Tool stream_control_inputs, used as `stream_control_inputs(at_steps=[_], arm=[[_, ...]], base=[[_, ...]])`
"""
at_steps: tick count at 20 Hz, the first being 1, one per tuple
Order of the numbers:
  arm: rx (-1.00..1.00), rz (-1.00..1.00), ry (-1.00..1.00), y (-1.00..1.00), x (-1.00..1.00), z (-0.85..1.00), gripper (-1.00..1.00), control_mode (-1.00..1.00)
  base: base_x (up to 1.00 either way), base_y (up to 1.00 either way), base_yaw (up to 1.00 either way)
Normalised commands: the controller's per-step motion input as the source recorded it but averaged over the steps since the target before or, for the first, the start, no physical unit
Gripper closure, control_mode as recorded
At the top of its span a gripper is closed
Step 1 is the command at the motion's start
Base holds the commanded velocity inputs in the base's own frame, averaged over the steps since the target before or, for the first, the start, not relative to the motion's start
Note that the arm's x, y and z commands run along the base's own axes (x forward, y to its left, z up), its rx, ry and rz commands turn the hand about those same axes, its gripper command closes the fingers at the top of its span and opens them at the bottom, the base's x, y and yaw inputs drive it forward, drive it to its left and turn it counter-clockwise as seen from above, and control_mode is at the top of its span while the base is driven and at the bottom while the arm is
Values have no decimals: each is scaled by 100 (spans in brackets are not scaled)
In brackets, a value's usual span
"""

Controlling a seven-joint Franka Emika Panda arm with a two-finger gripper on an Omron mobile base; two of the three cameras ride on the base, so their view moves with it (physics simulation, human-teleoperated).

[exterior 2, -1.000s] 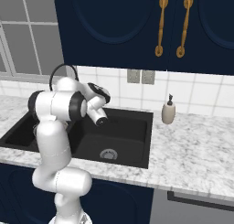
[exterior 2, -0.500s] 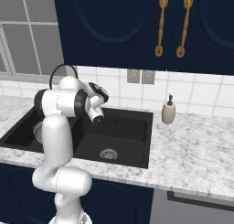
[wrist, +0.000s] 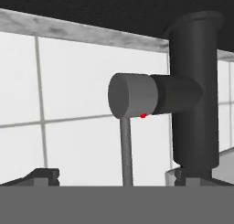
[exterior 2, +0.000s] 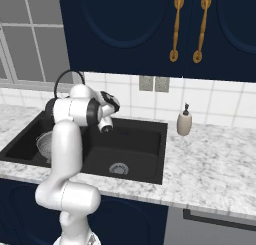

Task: Put the colander in the sink, put the tangerine in the colander, and turn on the sink faucet and pour water over the colander.

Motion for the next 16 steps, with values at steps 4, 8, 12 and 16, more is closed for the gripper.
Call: stream_control_inputs(at_steps=[4,8,12,16], arm=[[0,-7,-2,0,28,-28,-100,-100],[0,-5,-2,4,32,-17,-100,-100],[0,-5,-3,7,35,-6,-100,-100],[0,-6,-4,0,33,0,-100,-100]], base=[[0,0,0],[0,0,0],[0,0,0],[0,0,0]])
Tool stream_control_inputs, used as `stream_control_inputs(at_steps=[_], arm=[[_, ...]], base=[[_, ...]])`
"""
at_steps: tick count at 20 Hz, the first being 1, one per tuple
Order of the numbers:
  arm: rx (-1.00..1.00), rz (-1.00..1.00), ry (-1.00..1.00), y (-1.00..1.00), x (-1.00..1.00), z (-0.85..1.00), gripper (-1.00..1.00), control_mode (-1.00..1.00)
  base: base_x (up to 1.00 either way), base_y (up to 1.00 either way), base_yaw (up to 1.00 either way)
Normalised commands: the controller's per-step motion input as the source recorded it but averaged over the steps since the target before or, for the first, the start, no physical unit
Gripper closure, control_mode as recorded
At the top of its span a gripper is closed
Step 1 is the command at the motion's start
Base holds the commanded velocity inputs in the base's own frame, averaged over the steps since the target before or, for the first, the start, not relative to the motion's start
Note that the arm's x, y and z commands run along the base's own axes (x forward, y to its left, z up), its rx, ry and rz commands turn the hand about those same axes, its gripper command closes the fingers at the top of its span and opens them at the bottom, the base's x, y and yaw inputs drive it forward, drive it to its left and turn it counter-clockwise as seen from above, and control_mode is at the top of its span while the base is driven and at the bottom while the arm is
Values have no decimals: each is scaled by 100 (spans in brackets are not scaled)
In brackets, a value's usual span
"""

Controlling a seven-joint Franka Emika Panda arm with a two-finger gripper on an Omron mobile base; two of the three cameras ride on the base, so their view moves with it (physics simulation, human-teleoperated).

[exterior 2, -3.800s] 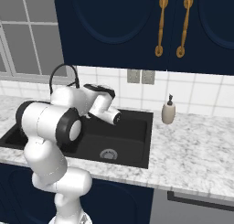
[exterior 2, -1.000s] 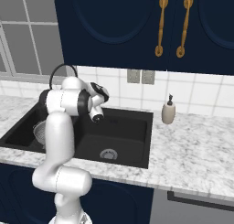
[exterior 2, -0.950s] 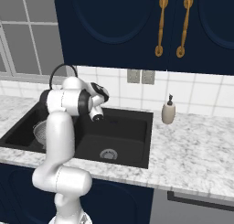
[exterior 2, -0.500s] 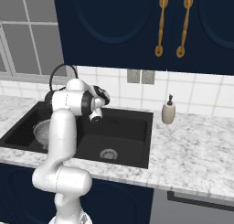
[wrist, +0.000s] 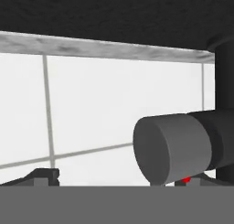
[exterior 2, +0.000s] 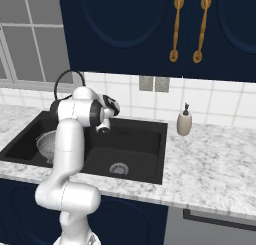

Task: Put the colander in the sink, put the tangerine in the colander, and turn on the sink faucet and pour water over the colander.

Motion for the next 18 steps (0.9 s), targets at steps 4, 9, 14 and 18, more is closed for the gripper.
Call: stream_control_inputs(at_steps=[4,9,14,18], arm=[[0,-7,-6,0,32,0,-100,-100],[0,-11,-6,-2,23,0,100,-100],[0,-18,-7,-38,4,0,100,-100],[0,-20,-7,-54,2,0,100,-100]], base=[[0,0,0],[0,0,0],[0,0,0],[0,0,0]])
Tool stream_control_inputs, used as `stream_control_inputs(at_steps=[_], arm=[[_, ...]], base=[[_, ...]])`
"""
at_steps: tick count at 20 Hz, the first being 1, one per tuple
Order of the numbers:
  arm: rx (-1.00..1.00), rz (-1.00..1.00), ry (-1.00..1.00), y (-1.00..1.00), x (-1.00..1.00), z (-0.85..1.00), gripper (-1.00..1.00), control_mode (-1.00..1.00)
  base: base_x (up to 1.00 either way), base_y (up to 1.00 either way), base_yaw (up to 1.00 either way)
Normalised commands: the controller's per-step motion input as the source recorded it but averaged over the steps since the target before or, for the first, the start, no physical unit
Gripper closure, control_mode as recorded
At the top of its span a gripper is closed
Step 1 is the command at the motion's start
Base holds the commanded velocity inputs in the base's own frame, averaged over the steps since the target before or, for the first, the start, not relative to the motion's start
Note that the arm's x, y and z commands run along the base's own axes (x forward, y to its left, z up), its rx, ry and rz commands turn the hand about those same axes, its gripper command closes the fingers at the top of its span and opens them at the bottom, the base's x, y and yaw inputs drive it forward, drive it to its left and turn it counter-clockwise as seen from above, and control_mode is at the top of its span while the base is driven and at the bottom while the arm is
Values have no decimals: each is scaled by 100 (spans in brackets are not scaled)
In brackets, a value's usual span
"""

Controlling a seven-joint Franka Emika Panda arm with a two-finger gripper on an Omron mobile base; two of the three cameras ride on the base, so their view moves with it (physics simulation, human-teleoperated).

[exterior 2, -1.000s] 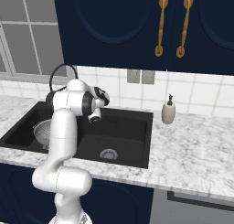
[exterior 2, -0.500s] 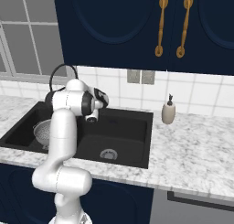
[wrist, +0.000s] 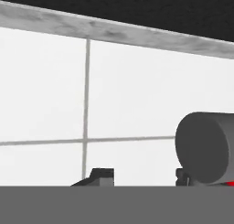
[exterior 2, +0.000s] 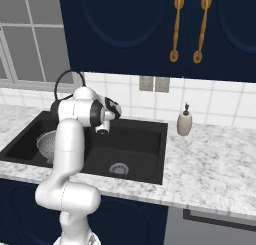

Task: Put the colander in the sink, put the tangerine in the colander, and turn on the sink faucet and pour water over the colander.

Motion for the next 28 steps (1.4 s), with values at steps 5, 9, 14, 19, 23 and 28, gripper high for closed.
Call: stream_control_inputs(at_steps=[5,9,14,19,23,28], arm=[[0,-24,-4,-65,0,0,100,-100],[5,-35,1,-100,0,0,100,-100],[13,-36,8,-100,0,1,100,-100],[17,-35,9,-100,-3,0,100,-100],[18,-34,8,-100,-2,0,100,-100],[22,-25,0,-99,-17,28,100,-100]], base=[[0,0,0],[0,0,0],[0,0,0],[0,0,0],[0,0,0],[0,0,0]])
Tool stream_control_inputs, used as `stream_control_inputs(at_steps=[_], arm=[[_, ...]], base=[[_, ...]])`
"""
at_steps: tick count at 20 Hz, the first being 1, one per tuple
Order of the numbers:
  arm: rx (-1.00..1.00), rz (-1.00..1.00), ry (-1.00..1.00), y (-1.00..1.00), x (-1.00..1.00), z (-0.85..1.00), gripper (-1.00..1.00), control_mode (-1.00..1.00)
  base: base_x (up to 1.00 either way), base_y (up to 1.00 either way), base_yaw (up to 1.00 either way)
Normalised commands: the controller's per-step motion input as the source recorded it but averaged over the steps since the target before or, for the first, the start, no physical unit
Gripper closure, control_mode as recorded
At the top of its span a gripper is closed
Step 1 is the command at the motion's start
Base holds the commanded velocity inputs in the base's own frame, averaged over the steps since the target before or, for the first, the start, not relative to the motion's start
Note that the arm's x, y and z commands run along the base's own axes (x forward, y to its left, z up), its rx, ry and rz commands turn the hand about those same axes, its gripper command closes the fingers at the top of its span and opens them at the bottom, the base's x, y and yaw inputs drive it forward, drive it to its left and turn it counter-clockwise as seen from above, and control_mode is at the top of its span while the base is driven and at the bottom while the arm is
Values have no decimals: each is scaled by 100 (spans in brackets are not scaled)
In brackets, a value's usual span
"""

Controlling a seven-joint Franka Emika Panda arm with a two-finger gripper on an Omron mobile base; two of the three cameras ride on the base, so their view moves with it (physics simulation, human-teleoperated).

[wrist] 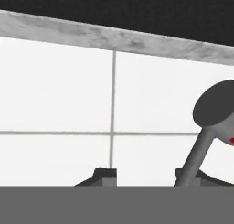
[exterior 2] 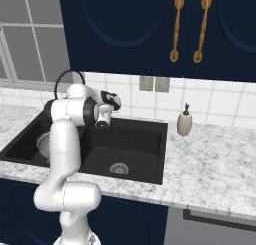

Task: Put the colander in the sink, put the tangerine in the colander, and turn on the sink faucet and pour water over the colander.

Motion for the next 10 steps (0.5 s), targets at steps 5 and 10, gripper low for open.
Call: stream_control_inputs(at_steps=[5,10], arm=[[32,-4,-34,-79,-86,98,100,-100],[29,0,-45,-37,-100,100,100,-100]], base=[[0,0,0],[0,0,0]])
